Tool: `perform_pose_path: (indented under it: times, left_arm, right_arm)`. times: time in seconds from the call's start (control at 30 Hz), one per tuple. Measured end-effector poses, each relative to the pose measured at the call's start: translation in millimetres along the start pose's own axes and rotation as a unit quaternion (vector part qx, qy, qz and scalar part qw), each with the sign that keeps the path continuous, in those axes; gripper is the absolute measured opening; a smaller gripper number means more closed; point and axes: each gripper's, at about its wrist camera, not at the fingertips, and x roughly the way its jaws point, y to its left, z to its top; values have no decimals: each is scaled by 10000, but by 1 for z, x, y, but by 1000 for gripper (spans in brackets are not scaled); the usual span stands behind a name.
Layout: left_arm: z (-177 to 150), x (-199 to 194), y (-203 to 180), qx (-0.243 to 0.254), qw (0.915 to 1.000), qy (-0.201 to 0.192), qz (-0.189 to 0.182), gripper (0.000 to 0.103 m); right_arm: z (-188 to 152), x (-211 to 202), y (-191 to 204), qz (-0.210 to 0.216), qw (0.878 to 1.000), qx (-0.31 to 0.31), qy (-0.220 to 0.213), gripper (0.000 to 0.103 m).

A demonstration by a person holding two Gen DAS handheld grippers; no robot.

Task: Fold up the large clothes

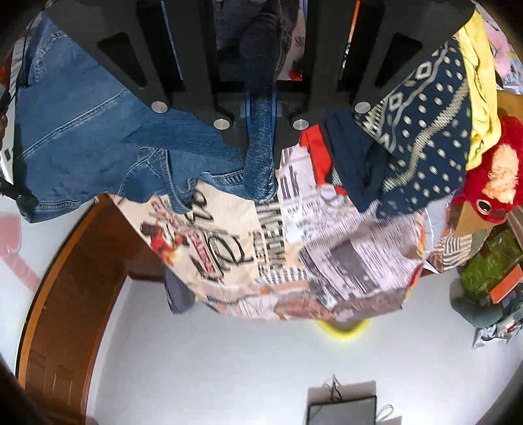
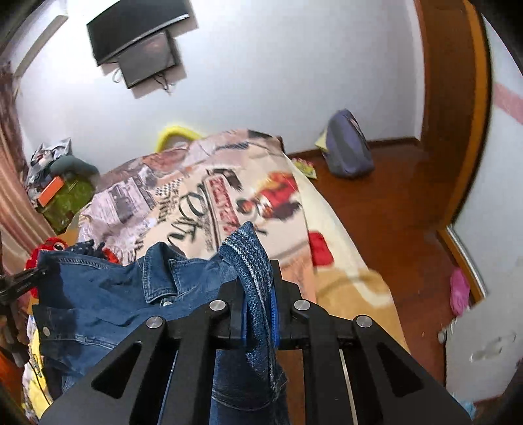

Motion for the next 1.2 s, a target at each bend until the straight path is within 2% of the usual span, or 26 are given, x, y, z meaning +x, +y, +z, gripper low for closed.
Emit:
perform_pose_path:
  times: [0.17, 0.27, 0.4, 0.47, 0.6, 0.7, 0.8, 0.87, 1.0, 1.1, 1.2]
  left_arm:
    - [19, -5, 22, -166, 9993, -306, 162, 7]
    - [32, 12, 37, -210, 9989, -259, 341, 7]
    - [43, 61, 59, -231, 9973, 29, 701, 7]
    - [44, 84, 71, -295, 9959, 204, 825, 7]
    - [38, 125, 97, -629, 9940, 618, 646, 8]
    - [31, 140, 99, -474, 9925, 761, 836, 12]
    - [22, 155, 104, -460, 9888, 1029, 982, 22]
    - [16, 157, 106, -482, 9885, 1073, 945, 27]
    - [11, 144, 100, -460, 9887, 1074, 944, 34]
    - [11, 122, 88, -314, 9900, 998, 950, 42]
    - [12, 92, 77, -146, 9928, 809, 873, 51]
  right_arm:
    - [28, 16, 21, 22, 9995, -231, -208, 9]
    - [41, 45, 32, -58, 9991, -400, -102, 9]
    - [47, 97, 37, -251, 9984, -466, 181, 9]
    - [46, 128, 34, -484, 9972, -436, 358, 9]
    - [37, 182, 9, -718, 9942, 0, 806, 10]
    - [24, 208, -5, -890, 9893, 152, 1142, 14]
    - [15, 213, -11, -1090, 9862, 119, 1240, 25]
    - [13, 209, -12, -1179, 9844, 172, 1291, 34]
    - [14, 190, -7, -1068, 9853, 181, 1321, 34]
    - [14, 165, 5, -1024, 9868, -57, 1250, 35]
    - [14, 131, 17, -945, 9896, -315, 1041, 44]
